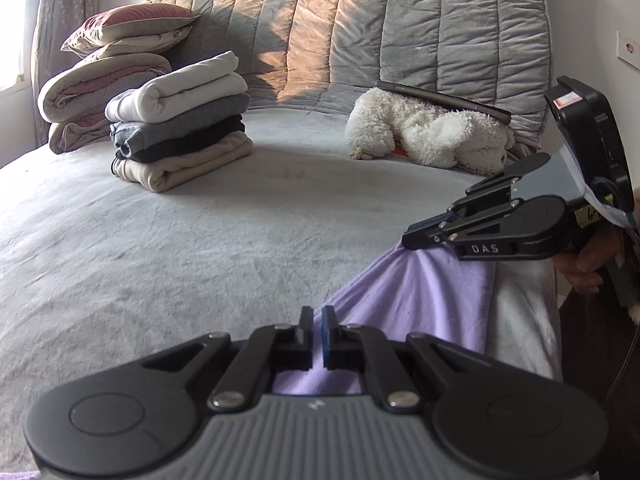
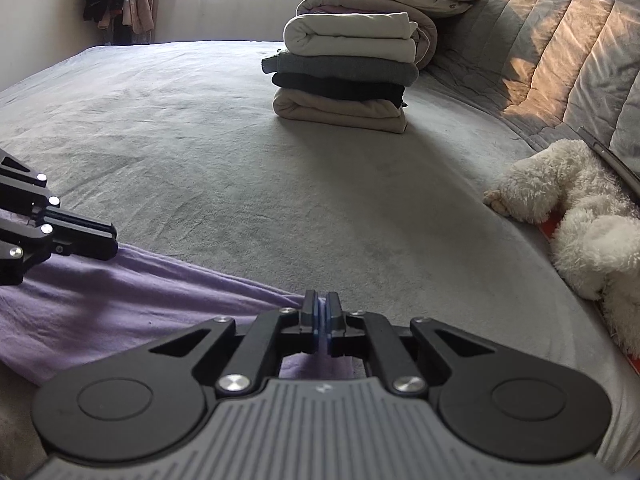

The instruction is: Fold clothes

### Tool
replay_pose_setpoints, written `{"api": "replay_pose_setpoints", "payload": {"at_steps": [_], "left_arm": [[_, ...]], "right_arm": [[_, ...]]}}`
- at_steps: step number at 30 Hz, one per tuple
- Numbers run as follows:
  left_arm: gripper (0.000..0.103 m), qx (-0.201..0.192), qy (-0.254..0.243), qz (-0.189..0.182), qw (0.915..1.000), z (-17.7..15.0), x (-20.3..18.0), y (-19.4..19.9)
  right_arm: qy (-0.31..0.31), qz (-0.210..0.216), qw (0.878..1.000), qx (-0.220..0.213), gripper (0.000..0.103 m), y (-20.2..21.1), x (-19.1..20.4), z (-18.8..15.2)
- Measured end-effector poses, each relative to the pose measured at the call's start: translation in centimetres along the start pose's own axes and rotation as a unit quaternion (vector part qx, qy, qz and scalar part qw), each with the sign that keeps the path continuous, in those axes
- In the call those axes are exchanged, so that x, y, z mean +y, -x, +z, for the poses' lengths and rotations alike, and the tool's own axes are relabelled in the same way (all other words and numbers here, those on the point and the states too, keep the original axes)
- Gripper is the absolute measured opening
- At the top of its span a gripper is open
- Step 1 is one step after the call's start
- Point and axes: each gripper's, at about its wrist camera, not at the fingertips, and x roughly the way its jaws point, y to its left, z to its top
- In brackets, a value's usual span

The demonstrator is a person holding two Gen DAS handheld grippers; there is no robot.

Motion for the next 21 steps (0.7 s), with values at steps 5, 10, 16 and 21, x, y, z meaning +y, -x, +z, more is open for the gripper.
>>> {"api": "replay_pose_setpoints", "payload": {"at_steps": [5,10,16,21], "left_arm": [[0.031,0.009,0.028,-0.008,0.9995,0.1,1.4,-0.3],[0.031,0.026,0.041,-0.055,0.9973,0.9,1.4,-1.6],[0.031,0.044,0.041,-0.090,0.9941,2.2,0.0,-4.5],[0.031,0.057,0.052,-0.122,0.9895,3.6,-1.3,-7.0]], "right_arm": [[-0.049,0.000,0.999,0.008,0.037,1.9,-1.5,0.1],[-0.118,0.035,0.992,0.018,0.042,3.4,-3.0,-0.9],[-0.192,0.073,0.978,0.030,0.042,4.8,-4.5,-2.1],[-0.192,0.078,0.978,0.036,0.042,4.1,-4.3,-2.9]]}}
